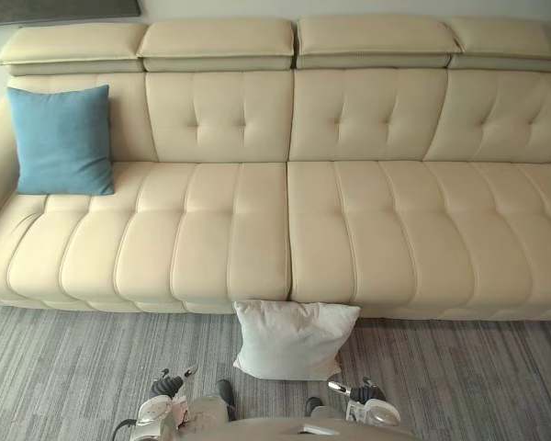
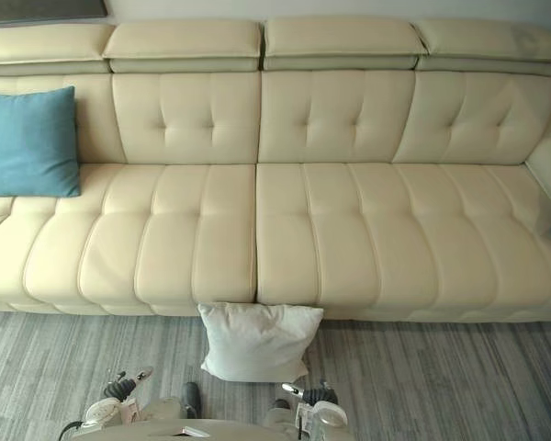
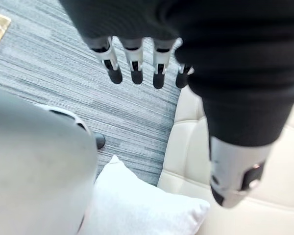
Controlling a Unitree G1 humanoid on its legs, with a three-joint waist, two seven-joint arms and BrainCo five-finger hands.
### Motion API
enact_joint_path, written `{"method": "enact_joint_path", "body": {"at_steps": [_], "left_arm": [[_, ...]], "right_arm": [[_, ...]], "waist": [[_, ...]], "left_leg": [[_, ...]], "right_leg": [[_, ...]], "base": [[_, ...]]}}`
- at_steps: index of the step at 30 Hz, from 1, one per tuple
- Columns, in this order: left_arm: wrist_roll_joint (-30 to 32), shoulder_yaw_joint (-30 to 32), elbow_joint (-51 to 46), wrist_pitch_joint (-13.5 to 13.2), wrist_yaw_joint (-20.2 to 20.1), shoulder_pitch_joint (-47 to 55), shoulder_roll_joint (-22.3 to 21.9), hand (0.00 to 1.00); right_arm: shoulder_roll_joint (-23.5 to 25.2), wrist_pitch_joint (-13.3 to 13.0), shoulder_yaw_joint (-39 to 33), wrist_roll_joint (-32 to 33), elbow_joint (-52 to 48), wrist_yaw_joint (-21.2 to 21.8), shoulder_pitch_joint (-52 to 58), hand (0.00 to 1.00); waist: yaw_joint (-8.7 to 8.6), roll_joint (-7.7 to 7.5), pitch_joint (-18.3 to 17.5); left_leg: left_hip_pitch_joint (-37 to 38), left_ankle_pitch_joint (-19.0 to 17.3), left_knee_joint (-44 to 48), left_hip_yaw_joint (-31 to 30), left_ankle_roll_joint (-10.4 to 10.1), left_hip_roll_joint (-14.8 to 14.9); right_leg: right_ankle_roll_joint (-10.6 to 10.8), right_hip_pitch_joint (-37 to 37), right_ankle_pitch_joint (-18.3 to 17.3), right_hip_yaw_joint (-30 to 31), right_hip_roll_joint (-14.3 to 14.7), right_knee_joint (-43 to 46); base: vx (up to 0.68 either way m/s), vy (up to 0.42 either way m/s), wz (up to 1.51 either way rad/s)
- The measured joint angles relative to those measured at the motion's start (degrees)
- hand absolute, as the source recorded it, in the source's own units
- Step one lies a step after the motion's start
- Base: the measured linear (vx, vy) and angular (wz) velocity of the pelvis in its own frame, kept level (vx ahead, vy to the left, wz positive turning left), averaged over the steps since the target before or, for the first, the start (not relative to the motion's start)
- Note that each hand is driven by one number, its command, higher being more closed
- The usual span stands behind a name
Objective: Pick up cushions and gather them together orderly.
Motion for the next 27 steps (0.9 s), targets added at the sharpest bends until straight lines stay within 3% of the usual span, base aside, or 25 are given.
{"method": "enact_joint_path", "body": {"at_steps": [8, 10, 12, 13, 14, 16, 17, 20, 21, 23, 27], "left_arm": [[0.93, -0.03, -0.66, -0.03, -0.05, -0.42, 0.0, 0.0], [0.92, -0.06, -2.1, -0.01, 0.23, -1.8, -0.03, 0.0], [0.9, -0.29, -5.1, -0.04, 0.49, -3.07, 0.1, 0.0], [0.82, -1.22, -7.15, -0.14, 1.22, -5.26, 0.71, 0.0], [0.43, -1.5, -8.59, -0.18, 1.95, -7.88, 1.76, 0.0], [-0.43, -1.99, -10.59, -0.24, 3.33, -9.99, 2.84, 0.0], [-1.42, -2.08, -12.65, -0.59, 4.47, -12.24, 3.98, 0.0], [-2.71, -2.08, -16.33, -1.41, 6.18, -16.93, 5.96, 0.0], [-3.51, -1.73, -16.34, -1.69, 6.69, -18.74, 6.23, 0.0], [-4.65, -0.88, -16.43, -1.71, 6.92, -22.04, 6.31, 0.0], [-5.85, -0.51, -17.6, -1.71, 7.85, -25.25, 6.71, 0.0]], "right_arm": [[0.11, -0.17, 0.34, 0.04, -0.4, -0.41, -1.87, 0.0], [0.15, -0.19, 1.5, 0.26, -2.86, -0.82, -3.32, 0.0], [0.04, -0.51, 2.55, 0.56, -5.91, -1.72, -4.48, 0.0], [-0.37, -0.95, 2.71, 0.94, -7.72, -2.32, -6.87, 0.0], [-1.04, -1.09, 3.15, 1.0, -10.44, -2.96, -9.41, 0.0], [-2.17, -1.49, 4.2, 2.03, -13.29, -4.36, -11.2, 0.0], [-2.88, -1.66, 4.04, 2.9, -14.64, -5.43, -13.56, 0.0], [-3.79, -1.96, 3.3, 5.05, -18.45, -7.74, -16.91, 0.0], [-3.89, -2.01, 2.56, 5.66, -18.9, -8.69, -18.18, 0.0], [-4.33, -1.99, 1.25, 7.63, -19.72, -9.68, -20.76, 0.0], [-4.91, -2.49, -0.53, 9.88, -22.9, -12.92, -25.59, 0.0]], "waist": [[0.24, 0.14, 0.15], [0.29, 0.46, 2.27], [0.31, 0.65, 3.57], [0.73, 1.05, 6.07], [0.83, 0.93, 8.48], [0.86, 0.97, 9.17], [0.83, 0.99, 11.25], [0.68, 1.23, 14.25], [0.68, 1.42, 14.58], [0.5, 1.75, 16.21], [0.7, 1.74, 17.51]], "left_leg": [[1.86, 0.02, -0.55, 0.31, 0.0, 3.11], [0.61, -0.3, 0.64, 0.58, 0.18, 3.78], [-4.21, -2.25, 5.82, 0.35, 0.68, 5.04], [-8.53, -4.33, 11.92, 0.52, 1.26, 6.59], [-14.16, -6.7, 19.38, 0.78, 2.06, 7.94], [-21.11, -9.72, 26.5, 1.05, 2.37, 8.94], [-25.33, -11.48, 30.73, 1.52, 2.54, 9.62], [-34.65, -14.91, 37.47, 1.11, 2.13, 10.66], [-38.2, -15.05, 39.7, 0.52, 2.22, 10.91], [-42.65, -15.39, 42.25, 0.02, 2.11, 11.91], [-51.35, -15.08, 45.71, 0.01, 2.44, 13.84]], "right_leg": [[-2.17, 0.75, 4.43, 0.5, 3.12, 0.19], [-2.68, -1.73, 5.03, 1.66, 3.56, 3.06], [-2.81, -6.1, 5.11, 1.95, 4.02, 6.81], [-2.89, -10.47, 4.81, 2.94, 4.76, 11.24], [-2.84, -16.58, 2.57, 3.79, 4.9, 17.38], [-2.52, -23.23, -0.57, 4.97, 4.82, 23.31], [-2.14, -27.37, -2.9, 5.63, 4.74, 26.59], [-1.12, -36.1, -7.96, 6.48, 4.78, 31.41], [-0.41, -39.17, -9.22, 6.43, 4.81, 32.94], [-0.97, -44.01, -9.76, 6.51, 5.33, 36.16], [-1.11, -53.54, -9.28, 7.46, 6.78, 40.1]], "base": [[0.13, -0.023, -0.04], [0.0, 0.039, -0.1], [-0.06, 0.033, -0.14], [-0.16, 0.046, -0.44], [-0.2, 0.049, -0.47], [-0.23, 0.045, -0.42], [-0.2, 0.036, -0.42], [-0.29, -0.005, -0.31], [-0.18, -0.031, -0.11], [-0.22, -0.079, -0.07], [-0.16, -0.076, -0.19]]}}
